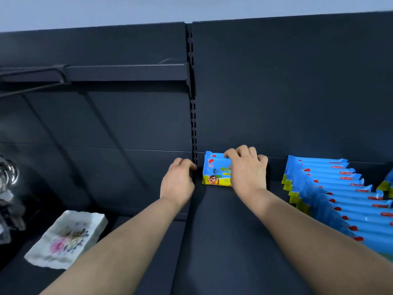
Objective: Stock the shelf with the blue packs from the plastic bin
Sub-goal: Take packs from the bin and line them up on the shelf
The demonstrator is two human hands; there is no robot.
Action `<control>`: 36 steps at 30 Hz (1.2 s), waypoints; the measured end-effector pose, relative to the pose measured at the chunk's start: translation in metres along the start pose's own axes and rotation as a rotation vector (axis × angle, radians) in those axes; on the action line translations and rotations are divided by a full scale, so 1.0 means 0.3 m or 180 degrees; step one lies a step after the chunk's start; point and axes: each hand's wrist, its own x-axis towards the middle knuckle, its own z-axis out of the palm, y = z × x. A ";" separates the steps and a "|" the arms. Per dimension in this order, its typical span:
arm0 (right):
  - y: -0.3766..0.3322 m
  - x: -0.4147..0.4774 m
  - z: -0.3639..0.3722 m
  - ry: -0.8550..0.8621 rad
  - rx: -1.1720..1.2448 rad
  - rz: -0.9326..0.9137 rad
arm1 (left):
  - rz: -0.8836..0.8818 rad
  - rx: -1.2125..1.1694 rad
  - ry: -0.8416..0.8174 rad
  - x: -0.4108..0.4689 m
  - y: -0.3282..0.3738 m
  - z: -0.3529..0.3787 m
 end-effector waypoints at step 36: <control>-0.467 -1.077 -0.327 -0.1633 0.1504 -0.2933 | -0.2796 0.1553 -0.0845 -1.555 -0.110 -0.455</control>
